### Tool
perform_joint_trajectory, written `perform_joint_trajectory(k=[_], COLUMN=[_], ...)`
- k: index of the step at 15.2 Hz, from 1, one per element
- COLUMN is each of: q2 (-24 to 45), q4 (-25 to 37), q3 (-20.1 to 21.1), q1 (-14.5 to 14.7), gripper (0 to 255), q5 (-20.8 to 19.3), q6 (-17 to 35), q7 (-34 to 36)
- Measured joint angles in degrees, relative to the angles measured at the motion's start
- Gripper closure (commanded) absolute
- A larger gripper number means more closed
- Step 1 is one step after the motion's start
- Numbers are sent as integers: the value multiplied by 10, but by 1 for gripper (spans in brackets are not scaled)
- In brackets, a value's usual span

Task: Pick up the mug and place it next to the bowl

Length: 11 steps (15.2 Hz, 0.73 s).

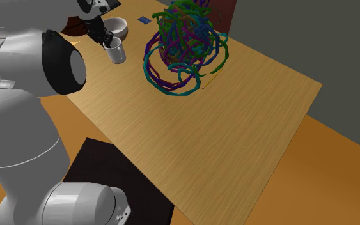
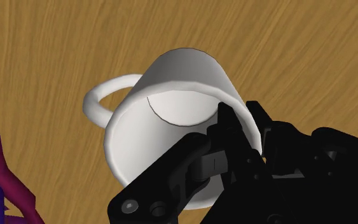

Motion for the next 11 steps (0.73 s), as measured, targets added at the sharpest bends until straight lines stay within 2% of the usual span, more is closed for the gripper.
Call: perform_joint_trajectory(k=[4, 9, 10, 11], q2=[5, 8, 8, 8], q4=[-18, -19, -19, -19], q3=[-1, -1, -1, -1], q1=[0, 0, 0, 0], gripper=[255, 255, 0, 0], q5=[-2, -2, -2, -2], q6=[23, 27, 27, 27], q7=[2, 3, 3, 3])
